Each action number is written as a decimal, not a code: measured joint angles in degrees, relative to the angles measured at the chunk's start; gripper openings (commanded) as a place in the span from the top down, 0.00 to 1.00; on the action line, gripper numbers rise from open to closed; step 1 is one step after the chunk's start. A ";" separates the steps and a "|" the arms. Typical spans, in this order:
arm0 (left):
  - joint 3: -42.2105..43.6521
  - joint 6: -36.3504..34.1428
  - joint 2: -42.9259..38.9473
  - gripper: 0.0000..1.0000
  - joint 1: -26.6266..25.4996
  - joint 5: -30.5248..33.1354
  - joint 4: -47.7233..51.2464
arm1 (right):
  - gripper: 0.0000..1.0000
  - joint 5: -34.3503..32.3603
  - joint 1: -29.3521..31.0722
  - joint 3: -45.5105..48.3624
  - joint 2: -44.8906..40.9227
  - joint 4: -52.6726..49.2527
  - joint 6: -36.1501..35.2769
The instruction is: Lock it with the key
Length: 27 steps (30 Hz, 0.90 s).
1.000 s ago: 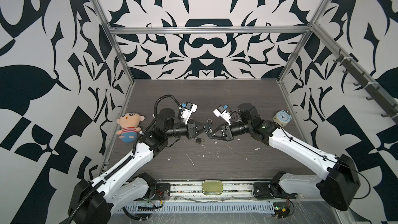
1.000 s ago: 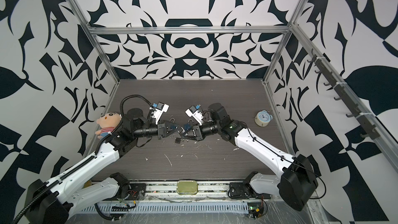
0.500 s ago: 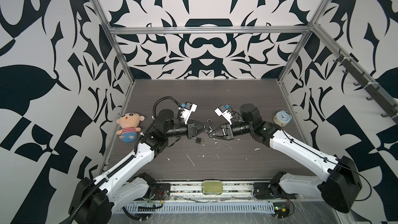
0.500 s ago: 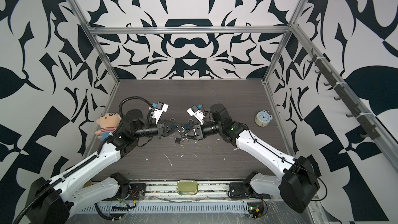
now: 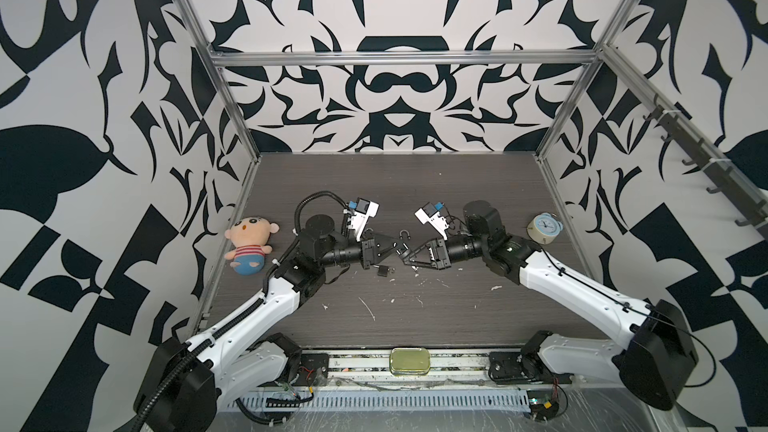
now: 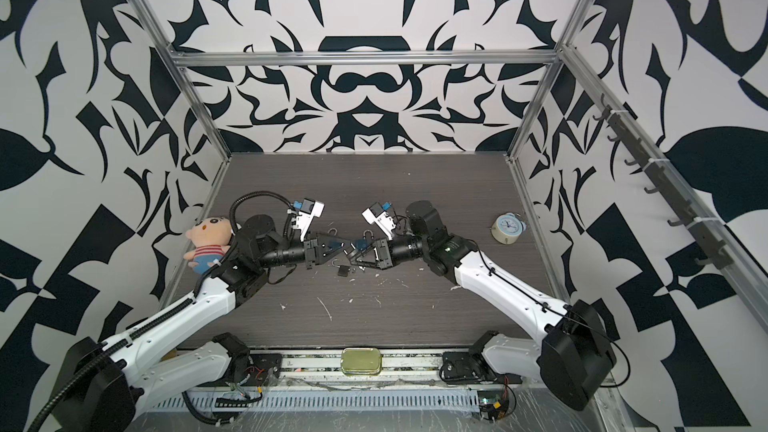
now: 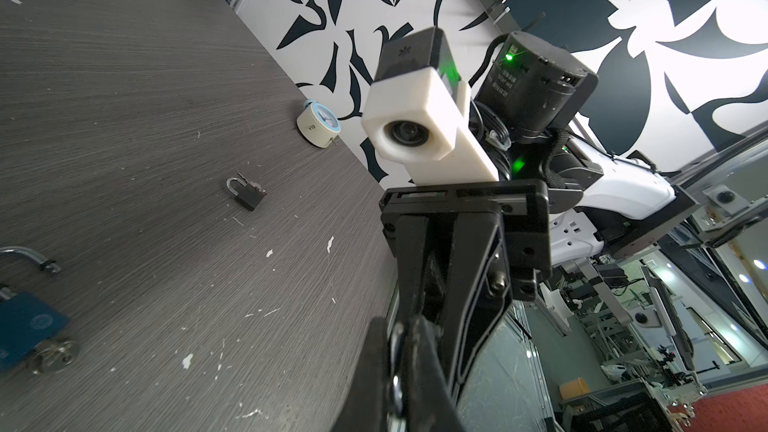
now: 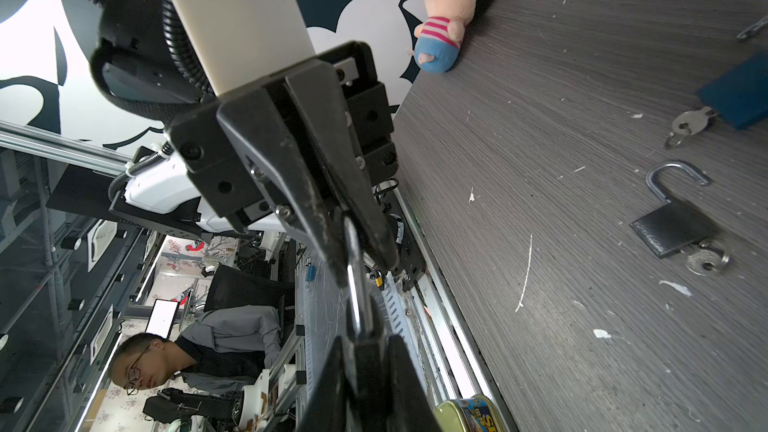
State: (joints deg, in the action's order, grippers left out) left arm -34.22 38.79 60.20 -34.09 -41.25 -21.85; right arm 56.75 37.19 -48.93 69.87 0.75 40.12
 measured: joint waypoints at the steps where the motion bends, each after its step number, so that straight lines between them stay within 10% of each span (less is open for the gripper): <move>1: 0.33 0.17 -0.15 1.00 0.00 0.13 -0.35 | 1.00 0.04 0.00 0.00 0.09 0.13 0.15; 27: 7.54 4.11 -3.89 1.00 -0.44 7.15 -6.73 | 1.00 1.70 0.07 0.04 4.79 5.11 4.94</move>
State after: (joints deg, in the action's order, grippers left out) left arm -26.68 42.89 56.31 -34.52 -34.11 -28.58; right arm 58.46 37.26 -48.88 74.65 5.87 45.06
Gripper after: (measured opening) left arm 0.085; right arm 0.158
